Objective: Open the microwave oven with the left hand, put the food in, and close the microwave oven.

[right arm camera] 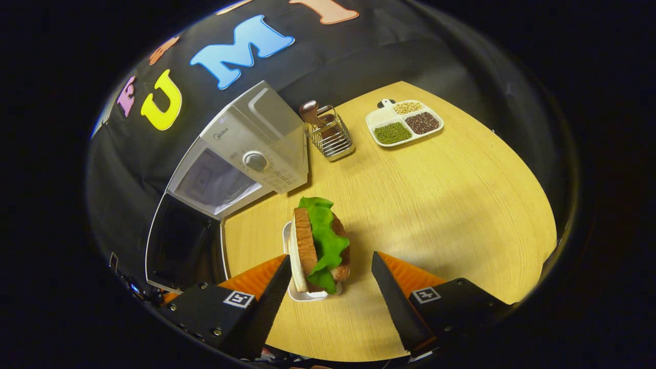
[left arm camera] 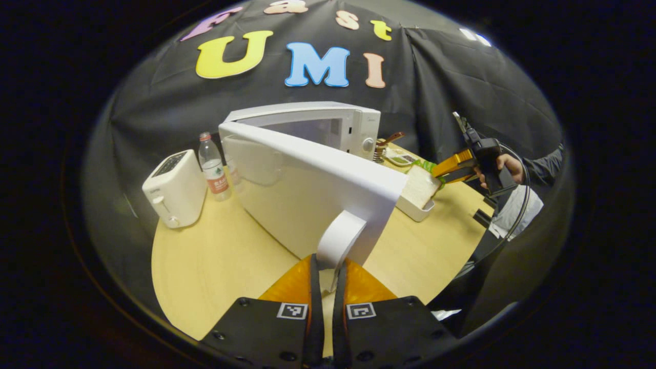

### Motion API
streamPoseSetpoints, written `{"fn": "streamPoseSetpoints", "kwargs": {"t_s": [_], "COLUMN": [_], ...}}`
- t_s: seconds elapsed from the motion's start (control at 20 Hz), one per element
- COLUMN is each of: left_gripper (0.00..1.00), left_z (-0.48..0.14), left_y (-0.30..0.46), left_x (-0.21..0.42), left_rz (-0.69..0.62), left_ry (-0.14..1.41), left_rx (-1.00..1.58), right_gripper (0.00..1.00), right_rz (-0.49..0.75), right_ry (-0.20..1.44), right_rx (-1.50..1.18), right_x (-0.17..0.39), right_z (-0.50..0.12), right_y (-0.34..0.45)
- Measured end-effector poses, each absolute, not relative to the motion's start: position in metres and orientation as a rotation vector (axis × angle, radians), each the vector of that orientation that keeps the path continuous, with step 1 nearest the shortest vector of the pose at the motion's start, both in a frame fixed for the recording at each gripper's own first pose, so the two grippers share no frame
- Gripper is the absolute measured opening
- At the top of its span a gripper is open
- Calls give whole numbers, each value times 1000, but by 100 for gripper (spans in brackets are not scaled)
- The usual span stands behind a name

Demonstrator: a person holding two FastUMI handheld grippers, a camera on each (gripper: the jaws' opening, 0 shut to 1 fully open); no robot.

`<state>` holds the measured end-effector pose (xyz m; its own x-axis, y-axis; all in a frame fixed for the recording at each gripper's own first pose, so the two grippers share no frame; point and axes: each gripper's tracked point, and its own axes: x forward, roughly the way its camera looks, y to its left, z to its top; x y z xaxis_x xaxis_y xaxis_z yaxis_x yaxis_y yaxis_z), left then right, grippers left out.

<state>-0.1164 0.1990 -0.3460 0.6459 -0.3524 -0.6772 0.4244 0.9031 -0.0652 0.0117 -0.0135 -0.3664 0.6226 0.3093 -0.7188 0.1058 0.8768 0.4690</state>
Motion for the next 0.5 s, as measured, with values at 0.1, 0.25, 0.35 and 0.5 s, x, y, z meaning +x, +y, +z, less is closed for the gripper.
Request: {"fn": "streamPoseSetpoints", "kwargs": {"t_s": [0.1,0.25,0.35,0.5], "left_gripper": [12,13,13,13], "left_z": [-344,-341,-343,-341], "left_y": [218,243,259,279], "left_x": [-121,-127,-131,-133], "left_rz": [-417,-387,-363,-335], "left_ry": [755,764,767,767], "left_rx": [89,86,92,76], "right_gripper": [96,96,96,91], "right_rz": [124,130,130,128], "right_ry": [929,960,969,986], "right_rx": [506,534,538,540], "right_x": [14,18,22,24], "right_z": [-378,-387,-390,-394], "right_y": [-11,-3,0,5]}}
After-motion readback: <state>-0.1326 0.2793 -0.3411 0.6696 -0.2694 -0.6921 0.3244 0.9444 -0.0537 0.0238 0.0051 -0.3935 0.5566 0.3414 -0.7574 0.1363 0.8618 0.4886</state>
